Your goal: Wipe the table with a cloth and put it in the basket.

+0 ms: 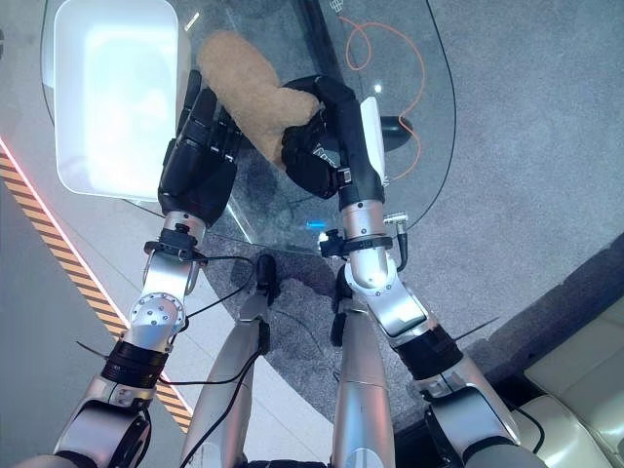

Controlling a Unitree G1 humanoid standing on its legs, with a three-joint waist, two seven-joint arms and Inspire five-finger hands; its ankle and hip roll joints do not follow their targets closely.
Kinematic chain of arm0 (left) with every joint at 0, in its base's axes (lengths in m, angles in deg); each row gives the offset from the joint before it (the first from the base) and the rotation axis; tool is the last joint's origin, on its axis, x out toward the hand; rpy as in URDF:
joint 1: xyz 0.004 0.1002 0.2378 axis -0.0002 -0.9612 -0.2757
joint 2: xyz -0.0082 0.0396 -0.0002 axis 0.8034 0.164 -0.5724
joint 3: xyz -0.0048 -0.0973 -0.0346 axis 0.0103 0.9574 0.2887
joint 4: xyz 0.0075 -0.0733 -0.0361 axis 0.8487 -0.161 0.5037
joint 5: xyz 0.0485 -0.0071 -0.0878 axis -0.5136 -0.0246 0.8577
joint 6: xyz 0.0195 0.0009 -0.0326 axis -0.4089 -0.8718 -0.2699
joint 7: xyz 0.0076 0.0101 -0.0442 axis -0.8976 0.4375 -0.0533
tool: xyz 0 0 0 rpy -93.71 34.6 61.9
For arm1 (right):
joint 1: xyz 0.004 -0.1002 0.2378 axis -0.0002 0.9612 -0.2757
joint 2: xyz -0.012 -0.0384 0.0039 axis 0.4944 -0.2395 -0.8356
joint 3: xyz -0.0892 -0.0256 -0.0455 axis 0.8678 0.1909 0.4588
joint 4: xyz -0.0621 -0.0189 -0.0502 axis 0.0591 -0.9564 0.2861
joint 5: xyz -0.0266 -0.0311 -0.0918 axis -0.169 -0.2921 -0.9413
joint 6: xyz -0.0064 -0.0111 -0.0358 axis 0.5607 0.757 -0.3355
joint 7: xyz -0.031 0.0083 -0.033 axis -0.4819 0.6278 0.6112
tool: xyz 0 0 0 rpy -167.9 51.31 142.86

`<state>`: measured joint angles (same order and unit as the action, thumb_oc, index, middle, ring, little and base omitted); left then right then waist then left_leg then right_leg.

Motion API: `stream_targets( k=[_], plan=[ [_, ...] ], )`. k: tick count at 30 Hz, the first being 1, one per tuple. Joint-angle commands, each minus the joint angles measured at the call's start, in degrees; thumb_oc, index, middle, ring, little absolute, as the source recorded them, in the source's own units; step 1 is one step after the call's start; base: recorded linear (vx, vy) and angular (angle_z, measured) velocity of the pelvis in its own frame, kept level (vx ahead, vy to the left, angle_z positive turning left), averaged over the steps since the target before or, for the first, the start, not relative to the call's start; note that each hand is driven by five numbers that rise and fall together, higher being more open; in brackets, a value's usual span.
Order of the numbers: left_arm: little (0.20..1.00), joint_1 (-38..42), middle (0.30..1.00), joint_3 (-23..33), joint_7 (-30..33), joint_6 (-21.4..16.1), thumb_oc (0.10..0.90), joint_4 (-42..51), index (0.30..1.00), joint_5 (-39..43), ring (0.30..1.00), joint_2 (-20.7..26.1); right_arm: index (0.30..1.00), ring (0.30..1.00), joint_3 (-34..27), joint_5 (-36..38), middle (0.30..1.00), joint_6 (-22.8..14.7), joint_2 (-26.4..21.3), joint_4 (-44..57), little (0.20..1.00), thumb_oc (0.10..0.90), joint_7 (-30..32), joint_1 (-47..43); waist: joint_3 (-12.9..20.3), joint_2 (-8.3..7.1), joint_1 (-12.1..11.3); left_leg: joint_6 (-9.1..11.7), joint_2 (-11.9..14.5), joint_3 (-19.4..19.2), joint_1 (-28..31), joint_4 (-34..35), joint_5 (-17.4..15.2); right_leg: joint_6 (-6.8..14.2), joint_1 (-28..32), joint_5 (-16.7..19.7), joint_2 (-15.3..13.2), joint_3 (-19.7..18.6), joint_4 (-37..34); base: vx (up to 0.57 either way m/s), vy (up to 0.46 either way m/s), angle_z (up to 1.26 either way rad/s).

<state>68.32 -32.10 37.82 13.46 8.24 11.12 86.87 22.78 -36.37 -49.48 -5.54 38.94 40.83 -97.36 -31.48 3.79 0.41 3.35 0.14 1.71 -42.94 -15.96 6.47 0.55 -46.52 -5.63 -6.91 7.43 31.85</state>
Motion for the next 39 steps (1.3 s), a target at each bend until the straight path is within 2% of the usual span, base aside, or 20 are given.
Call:
stream_targets(
  k=[1,20,32,34,35,36,37,39],
  plan=[
    [0.900,6.95,0.900,-1.34,-6.15,-0.03,0.800,8.20,0.900,-0.30,0.900,-1.32,0.300,0.300,1.34,-0.98,0.300,-6.84,3.18,15.09,0.200,0.100,-2.71,-10.06,1.68,-0.86,0.03,-2.54,-3.36,-5.05,2.60,-2.65,-6.46,1.15,3.68,0.80,3.94,0.96,-6.42,0.00,0.000,0.00],
    [0.900,7.28,0.900,-1.39,-7.67,0.84,0.800,8.19,0.900,0.17,0.900,-0.87,0.300,0.300,4.40,0.09,0.300,-4.44,1.67,14.23,0.200,0.100,-9.97,-11.34,1.68,-0.99,-0.46,-2.49,-3.68,-4.78,2.70,-2.78,-6.50,1.24,3.82,0.77,3.73,1.49,-6.42,0.00,0.000,0.00],
    [0.900,7.30,0.900,-1.30,-7.80,0.17,0.800,7.87,0.900,-1.13,0.900,-0.91,0.300,0.300,5.10,-0.05,0.300,-3.44,0.69,13.98,0.200,0.100,-12.46,-12.07,1.68,-1.17,-0.58,-2.53,-3.84,-4.64,2.87,-2.64,-6.53,1.32,3.99,0.77,3.83,1.65,-6.59,0.00,0.000,0.00],
    [0.768,7.32,0.787,-1.36,-7.52,-0.57,0.668,7.98,0.787,-1.27,0.787,-0.90,0.300,0.300,5.10,0.09,0.300,-3.52,0.56,13.91,0.200,0.100,-12.28,-12.13,1.68,-1.20,-0.62,-2.50,-3.87,-4.56,2.84,-2.72,-6.55,1.34,3.95,0.79,3.80,1.69,-6.55,0.00,0.000,0.00],
    [0.485,7.37,0.545,-1.34,-7.57,-0.70,0.385,7.98,0.545,-1.34,0.545,-0.87,0.300,0.300,5.12,0.07,0.300,-3.59,0.57,13.84,0.200,0.100,-12.18,-12.19,1.68,-1.21,-0.63,-2.49,-3.89,-4.53,2.76,-2.80,-6.56,1.35,3.90,0.78,3.80,1.69,-6.52,0.00,0.000,0.00],
    [0.417,7.42,0.486,-1.32,-7.52,-0.85,0.317,8.00,0.486,-1.47,0.486,-0.87,0.300,0.300,5.09,0.05,0.300,-3.64,0.62,13.77,0.200,0.100,-12.15,-12.25,1.68,-1.23,-0.64,-2.50,-3.88,-4.51,2.70,-2.83,-6.57,1.35,3.85,0.77,3.80,1.69,-6.49,0.00,0.000,0.00],
    [0.200,7.55,0.300,-1.32,-7.36,-1.44,0.100,8.03,0.300,-1.91,0.300,-0.88,0.300,0.300,5.00,0.03,0.300,-3.70,0.71,13.82,0.200,0.100,-12.29,-12.23,1.68,-1.26,-0.61,-2.50,-3.89,-4.50,2.67,-2.85,-6.60,1.36,3.83,0.77,3.82,1.65,-6.53,0.00,0.000,0.00],
    [0.200,7.63,0.300,-1.23,-7.44,-1.53,0.100,8.12,0.300,-2.28,0.300,-0.94,0.300,0.300,4.84,-0.07,0.300,-3.56,0.82,13.98,0.200,0.100,-12.50,-12.20,1.68,-1.31,-0.59,-2.47,-3.90,-4.49,2.63,-2.85,-6.60,1.37,3.76,0.78,3.86,1.64,-6.52,0.00,0.000,0.00]
  ],
)
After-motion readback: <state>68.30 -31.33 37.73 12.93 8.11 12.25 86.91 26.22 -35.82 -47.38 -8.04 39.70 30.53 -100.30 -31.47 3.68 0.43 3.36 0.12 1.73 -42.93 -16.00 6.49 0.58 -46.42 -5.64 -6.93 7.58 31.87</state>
